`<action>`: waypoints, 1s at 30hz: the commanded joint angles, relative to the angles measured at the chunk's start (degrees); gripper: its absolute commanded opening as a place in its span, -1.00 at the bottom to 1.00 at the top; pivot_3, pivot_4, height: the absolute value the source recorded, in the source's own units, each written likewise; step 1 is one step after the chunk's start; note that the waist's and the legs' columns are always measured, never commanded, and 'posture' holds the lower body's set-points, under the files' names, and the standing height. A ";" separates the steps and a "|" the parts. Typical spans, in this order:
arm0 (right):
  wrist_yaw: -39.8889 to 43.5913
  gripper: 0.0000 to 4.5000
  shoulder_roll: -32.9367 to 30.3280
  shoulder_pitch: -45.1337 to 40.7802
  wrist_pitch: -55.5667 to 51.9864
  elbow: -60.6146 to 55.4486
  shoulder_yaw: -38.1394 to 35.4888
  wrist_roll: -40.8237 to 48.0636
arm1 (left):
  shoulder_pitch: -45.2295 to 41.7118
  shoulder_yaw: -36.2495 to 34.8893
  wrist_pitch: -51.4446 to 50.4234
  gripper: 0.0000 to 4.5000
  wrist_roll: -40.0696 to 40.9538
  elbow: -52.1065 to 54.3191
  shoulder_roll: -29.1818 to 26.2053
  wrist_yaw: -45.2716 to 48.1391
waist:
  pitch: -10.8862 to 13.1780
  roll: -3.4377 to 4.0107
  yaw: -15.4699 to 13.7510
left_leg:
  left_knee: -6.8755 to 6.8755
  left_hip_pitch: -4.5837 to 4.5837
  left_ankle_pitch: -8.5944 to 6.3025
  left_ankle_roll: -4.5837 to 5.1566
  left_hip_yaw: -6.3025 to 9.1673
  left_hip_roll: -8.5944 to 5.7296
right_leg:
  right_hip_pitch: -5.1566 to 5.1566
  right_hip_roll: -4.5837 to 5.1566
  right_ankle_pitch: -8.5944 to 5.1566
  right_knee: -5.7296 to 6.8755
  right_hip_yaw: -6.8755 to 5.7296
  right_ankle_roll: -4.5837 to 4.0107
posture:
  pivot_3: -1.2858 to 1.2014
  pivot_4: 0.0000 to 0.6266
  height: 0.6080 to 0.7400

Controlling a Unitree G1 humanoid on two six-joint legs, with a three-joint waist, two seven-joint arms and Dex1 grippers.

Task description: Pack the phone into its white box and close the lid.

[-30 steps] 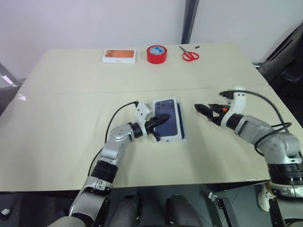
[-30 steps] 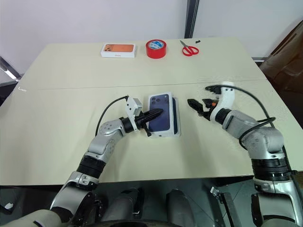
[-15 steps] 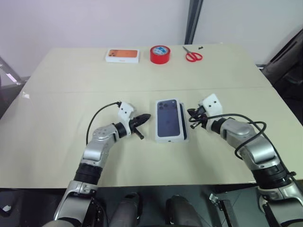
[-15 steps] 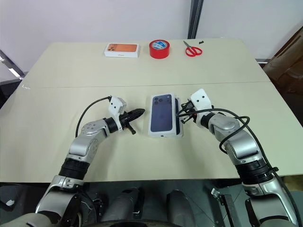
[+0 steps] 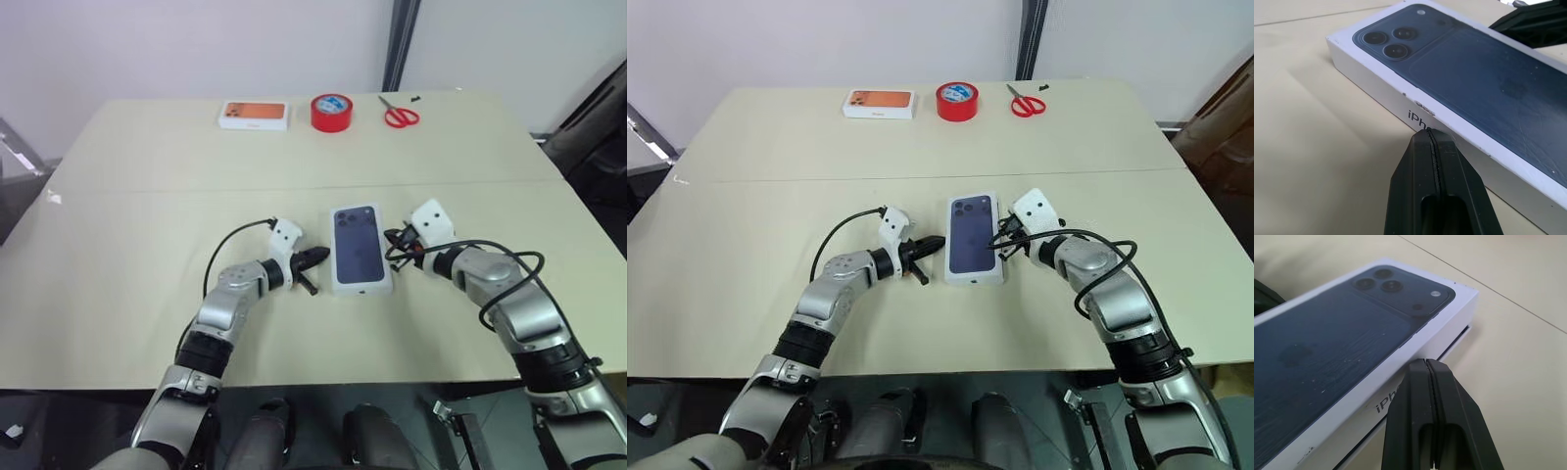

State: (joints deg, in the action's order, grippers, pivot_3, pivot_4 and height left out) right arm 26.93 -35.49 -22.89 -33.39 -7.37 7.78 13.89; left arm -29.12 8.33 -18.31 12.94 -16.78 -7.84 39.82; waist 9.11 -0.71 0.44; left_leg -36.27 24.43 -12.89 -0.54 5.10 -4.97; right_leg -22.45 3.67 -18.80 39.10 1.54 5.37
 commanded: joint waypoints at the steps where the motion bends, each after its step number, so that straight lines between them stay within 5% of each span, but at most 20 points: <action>1: 1.11 -0.99 -0.54 0.64 0.80 -2.69 -1.00 -1.49 | -1.69 0.76 1.14 -1.00 0.06 2.32 1.55 -0.03 | 0.00 0.00 0.02 | 0.00 0.00 0.00 0.00 0.00 0.00 | 0.00 0.00 0.00 0.00 0.00 0.00 | 0.03 -0.52 0.91; 21: 2.35 -0.99 -1.16 -0.21 2.75 0.58 -1.99 -9.38 | -0.70 -0.34 1.12 -1.00 -0.64 3.38 0.02 -0.01 | 0.00 0.00 0.11 | 0.01 -0.01 0.01 -0.02 0.01 -0.01 | -0.01 0.00 0.00 0.00 0.00 0.00 | 0.03 -0.52 0.91; 30: 6.82 -0.99 2.74 -3.66 2.89 -1.45 -6.17 -2.45 | -8.42 -3.50 0.31 -1.00 2.94 0.69 4.78 -1.86 | -0.01 -0.02 -0.07 | 0.00 0.00 0.11 -0.19 0.04 -0.01 | 0.03 -0.01 0.00 0.00 -0.06 0.00 | 0.03 -0.52 0.91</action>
State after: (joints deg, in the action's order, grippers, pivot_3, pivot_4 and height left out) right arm 32.04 -33.19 -27.04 -31.43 -6.19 1.47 9.95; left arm -36.27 4.52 -19.15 15.30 -15.85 -4.33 38.36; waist 9.10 -0.73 0.38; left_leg -36.30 24.43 -12.78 -0.73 5.13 -4.98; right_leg -22.41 3.67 -18.80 39.10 1.49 5.38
